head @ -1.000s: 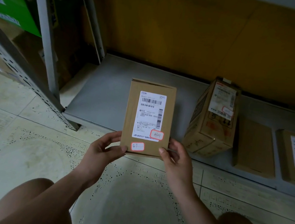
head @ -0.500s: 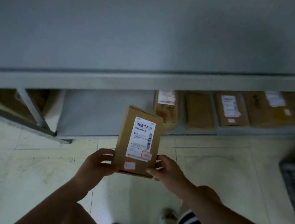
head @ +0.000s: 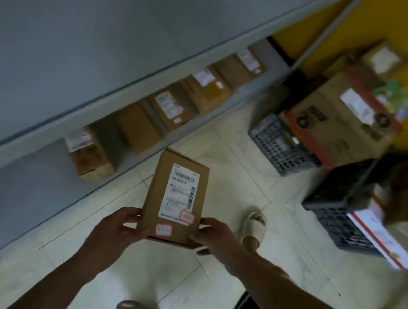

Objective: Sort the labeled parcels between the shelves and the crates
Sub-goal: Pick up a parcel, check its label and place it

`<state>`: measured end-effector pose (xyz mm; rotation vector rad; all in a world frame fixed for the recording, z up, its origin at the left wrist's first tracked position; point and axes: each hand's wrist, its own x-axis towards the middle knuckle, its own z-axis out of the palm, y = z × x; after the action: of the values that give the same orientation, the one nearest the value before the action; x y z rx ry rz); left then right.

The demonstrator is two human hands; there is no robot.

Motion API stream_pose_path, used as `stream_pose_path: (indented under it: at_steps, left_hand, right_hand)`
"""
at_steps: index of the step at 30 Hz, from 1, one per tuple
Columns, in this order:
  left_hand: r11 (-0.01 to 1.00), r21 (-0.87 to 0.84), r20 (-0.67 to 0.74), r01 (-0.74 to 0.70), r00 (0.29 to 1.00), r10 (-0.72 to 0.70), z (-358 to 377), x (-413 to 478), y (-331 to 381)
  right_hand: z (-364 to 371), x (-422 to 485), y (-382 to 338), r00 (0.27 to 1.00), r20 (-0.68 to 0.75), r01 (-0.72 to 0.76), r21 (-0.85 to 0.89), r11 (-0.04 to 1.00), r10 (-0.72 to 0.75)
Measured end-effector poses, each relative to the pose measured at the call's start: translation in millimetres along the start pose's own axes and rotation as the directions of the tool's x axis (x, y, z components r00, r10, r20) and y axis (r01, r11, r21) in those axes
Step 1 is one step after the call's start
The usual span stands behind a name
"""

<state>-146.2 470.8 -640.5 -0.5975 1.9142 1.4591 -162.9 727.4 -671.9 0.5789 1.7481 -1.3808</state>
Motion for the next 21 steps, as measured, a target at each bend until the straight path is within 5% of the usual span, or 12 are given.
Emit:
stream_pose_path:
  at_steps: [6, 21]
  left_hand:
    - [0.999, 0.036, -0.003, -0.003, 1.000, 0.004, 97, 61, 78]
    - [0.969, 0.143, 0.129, -0.204, 0.974, 0.186, 379, 221, 416]
  right_hand:
    - [-125, 22, -1, 1.000, 0.005, -0.029, 0.109, 0.994, 0.029]
    - [-537, 37, -114, 0.936, -0.321, 0.226, 0.226, 0.948, -0.146]
